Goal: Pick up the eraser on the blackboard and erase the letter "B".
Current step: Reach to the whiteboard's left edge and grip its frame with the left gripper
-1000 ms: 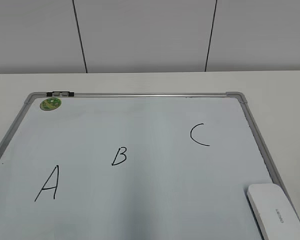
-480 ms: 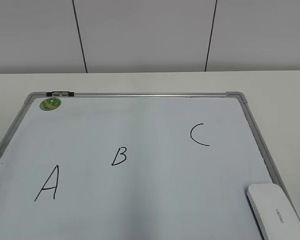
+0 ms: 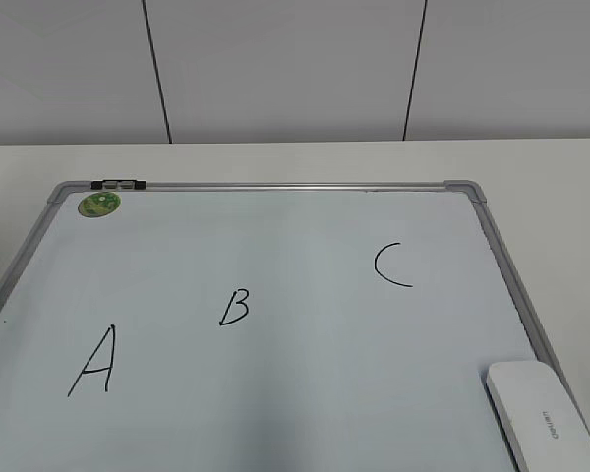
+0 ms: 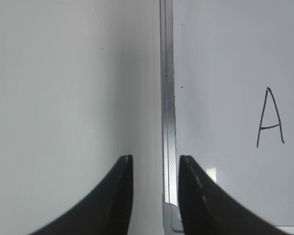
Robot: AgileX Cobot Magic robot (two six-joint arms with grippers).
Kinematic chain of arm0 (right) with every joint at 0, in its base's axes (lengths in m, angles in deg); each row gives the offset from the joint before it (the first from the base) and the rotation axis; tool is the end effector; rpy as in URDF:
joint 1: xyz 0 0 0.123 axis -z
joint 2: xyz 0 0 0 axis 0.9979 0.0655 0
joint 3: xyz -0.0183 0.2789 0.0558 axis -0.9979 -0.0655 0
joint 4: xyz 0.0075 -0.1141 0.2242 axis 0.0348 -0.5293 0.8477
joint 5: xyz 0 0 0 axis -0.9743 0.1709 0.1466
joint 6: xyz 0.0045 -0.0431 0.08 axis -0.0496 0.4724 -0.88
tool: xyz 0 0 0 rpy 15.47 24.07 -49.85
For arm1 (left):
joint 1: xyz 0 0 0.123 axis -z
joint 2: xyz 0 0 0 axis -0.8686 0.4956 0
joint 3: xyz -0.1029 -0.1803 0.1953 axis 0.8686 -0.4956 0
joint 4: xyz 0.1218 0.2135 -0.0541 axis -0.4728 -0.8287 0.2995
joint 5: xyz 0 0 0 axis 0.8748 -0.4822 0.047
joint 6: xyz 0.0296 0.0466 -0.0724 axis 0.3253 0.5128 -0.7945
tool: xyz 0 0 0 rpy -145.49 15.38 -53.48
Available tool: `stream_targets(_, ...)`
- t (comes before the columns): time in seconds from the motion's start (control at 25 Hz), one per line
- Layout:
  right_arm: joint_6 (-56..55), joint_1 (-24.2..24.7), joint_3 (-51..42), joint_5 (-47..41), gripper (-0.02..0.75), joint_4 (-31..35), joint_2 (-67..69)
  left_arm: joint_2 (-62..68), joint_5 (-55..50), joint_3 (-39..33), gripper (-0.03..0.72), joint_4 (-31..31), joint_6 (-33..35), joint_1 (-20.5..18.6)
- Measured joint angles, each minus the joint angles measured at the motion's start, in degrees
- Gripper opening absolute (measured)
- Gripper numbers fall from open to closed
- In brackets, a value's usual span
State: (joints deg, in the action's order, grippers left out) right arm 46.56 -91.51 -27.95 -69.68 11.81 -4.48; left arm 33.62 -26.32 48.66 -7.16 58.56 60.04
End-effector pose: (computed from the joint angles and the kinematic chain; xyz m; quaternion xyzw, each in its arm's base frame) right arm -0.0107 -0.0071 0.2697 -0.0195 0.8710 -0.0046 0.4908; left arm 0.2265 0.0071 0.3305 -0.0015 0.9736 0.0348 0.2255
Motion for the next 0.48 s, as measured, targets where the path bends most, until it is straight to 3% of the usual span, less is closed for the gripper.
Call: stream_targets(0.48,0.0,0.0,0.0,0.0,0.554,0.0,0.0,18.94,3.02,1.8,0.241,3.62,0.0,0.0)
